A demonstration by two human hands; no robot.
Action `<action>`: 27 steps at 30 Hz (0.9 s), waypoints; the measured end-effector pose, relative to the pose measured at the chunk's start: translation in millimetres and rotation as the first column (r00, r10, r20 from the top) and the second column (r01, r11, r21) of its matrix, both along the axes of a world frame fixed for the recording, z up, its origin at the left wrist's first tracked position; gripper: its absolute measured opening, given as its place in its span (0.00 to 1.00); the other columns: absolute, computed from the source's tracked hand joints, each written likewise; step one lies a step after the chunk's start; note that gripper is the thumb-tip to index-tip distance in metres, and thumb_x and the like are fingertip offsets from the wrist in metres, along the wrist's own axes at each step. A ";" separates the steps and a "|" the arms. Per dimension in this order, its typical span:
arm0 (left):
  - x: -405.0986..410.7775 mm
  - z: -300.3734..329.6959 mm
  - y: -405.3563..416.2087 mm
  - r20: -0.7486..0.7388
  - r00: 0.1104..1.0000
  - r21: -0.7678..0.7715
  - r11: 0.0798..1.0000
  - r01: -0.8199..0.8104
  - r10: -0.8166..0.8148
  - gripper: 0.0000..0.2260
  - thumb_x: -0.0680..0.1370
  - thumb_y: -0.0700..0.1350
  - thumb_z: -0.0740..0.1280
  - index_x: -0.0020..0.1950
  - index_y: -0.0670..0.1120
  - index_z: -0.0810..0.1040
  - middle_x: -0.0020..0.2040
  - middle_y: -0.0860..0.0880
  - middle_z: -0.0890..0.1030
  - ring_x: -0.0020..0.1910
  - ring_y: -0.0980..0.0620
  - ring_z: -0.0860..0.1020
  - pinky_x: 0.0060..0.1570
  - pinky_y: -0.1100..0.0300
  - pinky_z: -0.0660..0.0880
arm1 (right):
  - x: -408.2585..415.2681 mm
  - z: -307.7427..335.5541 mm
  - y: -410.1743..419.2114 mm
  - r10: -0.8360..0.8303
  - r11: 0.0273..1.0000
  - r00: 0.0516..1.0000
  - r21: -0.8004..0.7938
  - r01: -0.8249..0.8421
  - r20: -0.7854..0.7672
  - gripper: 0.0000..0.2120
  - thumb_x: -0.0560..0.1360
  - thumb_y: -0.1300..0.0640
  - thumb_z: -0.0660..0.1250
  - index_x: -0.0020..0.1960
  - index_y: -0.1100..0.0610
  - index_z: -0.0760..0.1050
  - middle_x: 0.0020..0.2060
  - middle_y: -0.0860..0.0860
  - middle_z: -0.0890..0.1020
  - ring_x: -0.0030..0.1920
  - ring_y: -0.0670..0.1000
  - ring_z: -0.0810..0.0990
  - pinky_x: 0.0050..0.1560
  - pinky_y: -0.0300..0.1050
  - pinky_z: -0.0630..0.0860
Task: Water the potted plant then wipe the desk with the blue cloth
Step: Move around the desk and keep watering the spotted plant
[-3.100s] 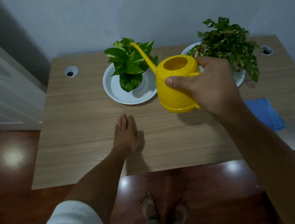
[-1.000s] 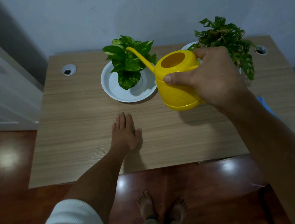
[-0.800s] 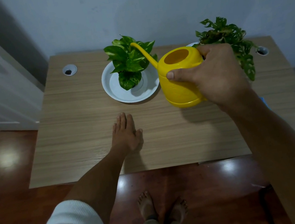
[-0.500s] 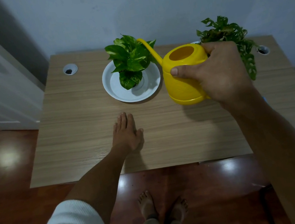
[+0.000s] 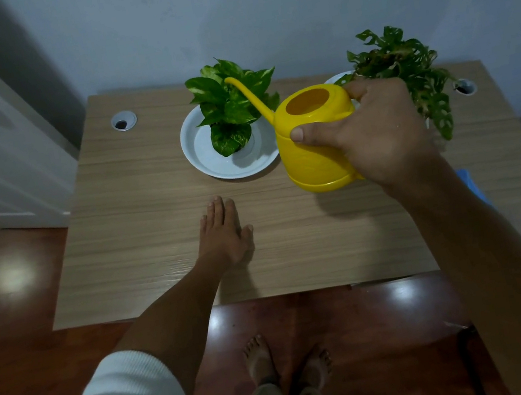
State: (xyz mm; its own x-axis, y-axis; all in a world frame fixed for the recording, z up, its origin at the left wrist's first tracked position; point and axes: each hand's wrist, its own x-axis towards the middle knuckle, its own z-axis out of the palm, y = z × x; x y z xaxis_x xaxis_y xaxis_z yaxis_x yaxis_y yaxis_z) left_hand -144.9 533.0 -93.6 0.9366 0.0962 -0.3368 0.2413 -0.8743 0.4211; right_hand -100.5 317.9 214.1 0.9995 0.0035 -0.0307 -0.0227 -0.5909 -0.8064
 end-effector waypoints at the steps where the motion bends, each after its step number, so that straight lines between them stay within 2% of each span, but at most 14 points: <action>1: 0.0 0.1 0.0 0.001 1.000 0.000 1.000 -0.001 0.001 0.36 0.84 0.60 0.55 0.85 0.45 0.45 0.85 0.42 0.42 0.85 0.44 0.39 0.82 0.45 0.40 | -0.6 -0.5 1.1 0.008 1.000 1.000 0.001 -0.008 -0.003 0.24 0.61 0.44 0.85 0.53 0.50 0.83 0.44 0.43 0.84 0.45 0.46 0.83 0.47 0.44 0.77; 5: 0.0 0.4 1.0 0.000 1.000 -0.002 1.000 0.002 -0.002 0.36 0.84 0.60 0.55 0.85 0.45 0.45 0.85 0.42 0.42 0.85 0.43 0.39 0.82 0.45 0.40 | -3.1 -1.6 4.5 0.036 0.999 0.999 -0.008 -0.036 -0.019 0.23 0.62 0.45 0.85 0.53 0.51 0.83 0.45 0.46 0.85 0.45 0.46 0.83 0.47 0.45 0.78; 9: -0.2 0.6 0.3 0.000 1.000 0.002 1.000 0.000 0.000 0.36 0.84 0.60 0.56 0.85 0.46 0.45 0.85 0.42 0.41 0.85 0.44 0.39 0.82 0.45 0.40 | -5.9 -2.7 3.8 0.035 0.999 0.998 -0.037 -0.036 -0.043 0.27 0.63 0.45 0.85 0.57 0.54 0.84 0.50 0.52 0.86 0.50 0.53 0.84 0.51 0.52 0.81; 12: 0.0 1.0 0.3 0.000 1.000 0.005 1.000 -0.001 0.001 0.36 0.84 0.60 0.56 0.85 0.45 0.45 0.85 0.42 0.42 0.85 0.44 0.40 0.82 0.45 0.40 | -8.2 -2.4 2.3 0.042 0.998 0.997 -0.045 -0.045 -0.064 0.28 0.62 0.44 0.85 0.58 0.54 0.84 0.51 0.52 0.86 0.52 0.54 0.84 0.54 0.55 0.82; 16: -0.6 0.9 0.4 0.002 1.000 0.001 1.000 0.000 0.000 0.36 0.84 0.60 0.56 0.85 0.45 0.45 0.85 0.42 0.42 0.85 0.43 0.40 0.82 0.45 0.40 | -11.2 -2.1 -2.1 0.061 0.996 0.995 -0.056 -0.065 -0.075 0.24 0.63 0.44 0.85 0.55 0.51 0.83 0.49 0.50 0.86 0.51 0.53 0.83 0.52 0.52 0.81; 21: 0.0 0.5 -0.2 -0.002 1.000 0.015 1.000 0.006 -0.006 0.36 0.84 0.60 0.55 0.85 0.45 0.45 0.85 0.42 0.42 0.85 0.44 0.39 0.82 0.45 0.40 | -11.3 -2.5 -4.1 0.051 0.996 0.995 -0.072 -0.058 -0.086 0.28 0.63 0.44 0.84 0.58 0.54 0.83 0.51 0.52 0.85 0.51 0.54 0.83 0.51 0.51 0.80; 27: -0.6 -0.1 0.6 -0.006 1.000 0.020 1.000 0.009 -0.009 0.36 0.84 0.60 0.55 0.85 0.45 0.45 0.85 0.42 0.42 0.85 0.44 0.39 0.82 0.45 0.40 | -10.3 -1.1 -4.8 0.009 0.998 0.997 -0.062 -0.013 -0.074 0.30 0.62 0.42 0.84 0.59 0.55 0.82 0.54 0.53 0.85 0.53 0.54 0.83 0.55 0.57 0.81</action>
